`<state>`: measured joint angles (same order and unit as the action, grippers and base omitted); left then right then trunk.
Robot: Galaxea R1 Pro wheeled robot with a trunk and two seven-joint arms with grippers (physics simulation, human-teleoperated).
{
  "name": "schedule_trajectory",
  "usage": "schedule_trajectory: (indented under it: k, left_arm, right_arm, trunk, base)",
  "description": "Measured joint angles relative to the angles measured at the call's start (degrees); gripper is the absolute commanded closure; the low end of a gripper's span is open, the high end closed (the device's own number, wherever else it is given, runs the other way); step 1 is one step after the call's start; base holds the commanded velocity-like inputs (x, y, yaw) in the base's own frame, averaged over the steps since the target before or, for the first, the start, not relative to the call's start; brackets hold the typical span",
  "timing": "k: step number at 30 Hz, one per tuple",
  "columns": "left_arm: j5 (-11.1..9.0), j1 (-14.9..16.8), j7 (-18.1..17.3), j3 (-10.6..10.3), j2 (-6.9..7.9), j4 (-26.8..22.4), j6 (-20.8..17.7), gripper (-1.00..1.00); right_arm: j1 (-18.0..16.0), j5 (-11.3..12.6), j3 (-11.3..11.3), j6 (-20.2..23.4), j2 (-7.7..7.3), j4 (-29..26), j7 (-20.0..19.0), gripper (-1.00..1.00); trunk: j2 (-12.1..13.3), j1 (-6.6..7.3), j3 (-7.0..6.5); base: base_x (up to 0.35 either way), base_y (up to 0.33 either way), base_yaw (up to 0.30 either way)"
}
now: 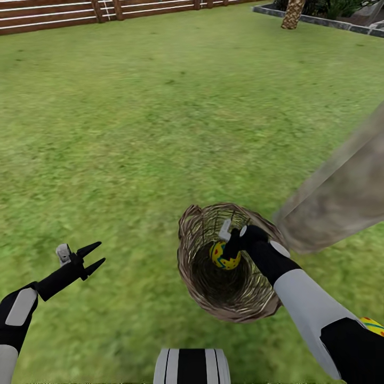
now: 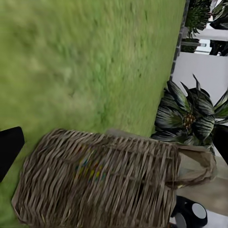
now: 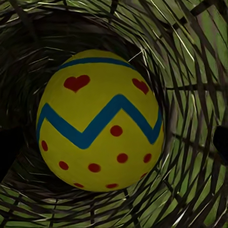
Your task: Take the three Easter eggs out of the wicker basket on the lawn in the garden, then place them on the lawn next to a single tree (choose any tree) so that all three eggs are next to the same tree and none are left in the basket.
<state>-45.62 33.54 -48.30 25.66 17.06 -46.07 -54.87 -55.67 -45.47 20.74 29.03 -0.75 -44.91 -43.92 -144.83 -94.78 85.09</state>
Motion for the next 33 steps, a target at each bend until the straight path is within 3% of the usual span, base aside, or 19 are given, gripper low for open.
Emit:
schedule_trajectory:
  k: [9, 21, 24, 33]
  left_arm:
    - [0.0, 0.0, 0.0, 0.0, 0.0, 0.0, 0.0, -1.0]
    - [0.0, -0.6, 0.0, -0.1, 0.18, 0.1, 0.0, -1.0]
    - [0.0, -0.6, 0.0, -0.1, 0.18, 0.1, 0.0, -1.0]
    - [0.0, -0.6, 0.0, -0.2, 0.18, 0.1, 0.0, -1.0]
  right_arm:
    - [0.0, -0.1, 0.0, 0.1, -0.01, -0.8, 0.6, -1.0]
    - [0.0, -2.3, 0.5, 2.5, -0.18, 0.5, 0.7, -1.0]
    - [0.0, -2.4, 0.5, 2.5, -0.17, 0.5, 0.7, -1.0]
    - [0.0, -2.2, 0.3, 2.6, -0.2, -0.1, 1.1, -1.0]
  trunk:
    - [-0.1, -0.23, 1.99]
    - [-0.1, -0.26, 2.21]
    - [-0.2, -0.34, 2.87]
    - [-0.2, -0.34, 2.88]
  base:
    - [0.0, 0.0, 0.0]
    - [0.0, 0.0, 0.0]
    - [0.0, 0.0, 0.0]
    - [0.0, 0.0, 0.0]
